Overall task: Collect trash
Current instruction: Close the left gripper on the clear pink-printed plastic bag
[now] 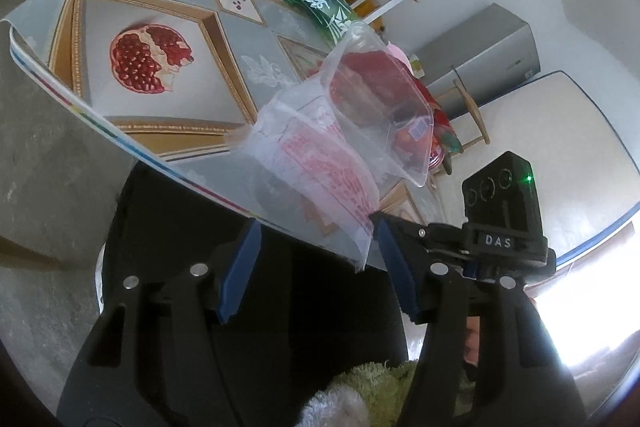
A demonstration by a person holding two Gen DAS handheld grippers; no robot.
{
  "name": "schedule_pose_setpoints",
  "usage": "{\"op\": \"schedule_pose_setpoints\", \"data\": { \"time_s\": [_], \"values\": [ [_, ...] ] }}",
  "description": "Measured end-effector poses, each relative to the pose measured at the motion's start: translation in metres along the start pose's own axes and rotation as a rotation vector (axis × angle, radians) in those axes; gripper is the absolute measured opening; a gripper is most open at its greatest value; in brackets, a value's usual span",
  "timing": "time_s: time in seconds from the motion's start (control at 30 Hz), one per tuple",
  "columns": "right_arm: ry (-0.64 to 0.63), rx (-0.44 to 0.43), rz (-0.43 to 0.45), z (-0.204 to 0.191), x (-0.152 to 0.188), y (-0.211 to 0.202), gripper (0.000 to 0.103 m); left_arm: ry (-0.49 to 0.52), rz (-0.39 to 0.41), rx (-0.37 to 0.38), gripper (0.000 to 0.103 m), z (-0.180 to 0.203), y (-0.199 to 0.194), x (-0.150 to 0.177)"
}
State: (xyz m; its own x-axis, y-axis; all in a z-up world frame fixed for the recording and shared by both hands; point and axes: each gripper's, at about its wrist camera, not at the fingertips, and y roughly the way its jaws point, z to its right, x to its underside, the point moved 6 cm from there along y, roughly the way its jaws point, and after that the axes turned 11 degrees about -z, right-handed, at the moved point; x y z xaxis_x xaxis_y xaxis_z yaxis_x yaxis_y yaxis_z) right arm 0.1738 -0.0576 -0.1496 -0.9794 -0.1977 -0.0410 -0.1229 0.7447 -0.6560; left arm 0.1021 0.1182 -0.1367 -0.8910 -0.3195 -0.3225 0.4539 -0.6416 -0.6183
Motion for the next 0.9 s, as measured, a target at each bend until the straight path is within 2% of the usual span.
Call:
{"op": "schedule_pose_setpoints", "data": {
  "time_s": [0.2,0.43,0.6,0.77,0.9],
  "values": [
    [0.033,-0.08,-0.044,0.003,0.003,0.01,0.01,-0.02,-0.007,0.014,0.056,0.0,0.008,-0.002],
    [0.038,-0.124,-0.087,0.001,0.008,0.018,0.01,-0.039,-0.014,0.036,0.05,-0.002,0.008,-0.002],
    [0.047,-0.164,-0.133,-0.002,0.014,0.029,0.009,-0.059,-0.023,0.055,0.042,-0.005,0.009,-0.001],
    [0.049,-0.179,-0.162,-0.005,0.019,0.037,0.008,-0.078,-0.023,0.062,0.026,-0.008,0.007,-0.001],
    [0.044,-0.181,-0.165,-0.007,0.021,0.039,0.008,-0.086,-0.024,0.057,0.021,-0.011,0.006,-0.001]
  ]
}}
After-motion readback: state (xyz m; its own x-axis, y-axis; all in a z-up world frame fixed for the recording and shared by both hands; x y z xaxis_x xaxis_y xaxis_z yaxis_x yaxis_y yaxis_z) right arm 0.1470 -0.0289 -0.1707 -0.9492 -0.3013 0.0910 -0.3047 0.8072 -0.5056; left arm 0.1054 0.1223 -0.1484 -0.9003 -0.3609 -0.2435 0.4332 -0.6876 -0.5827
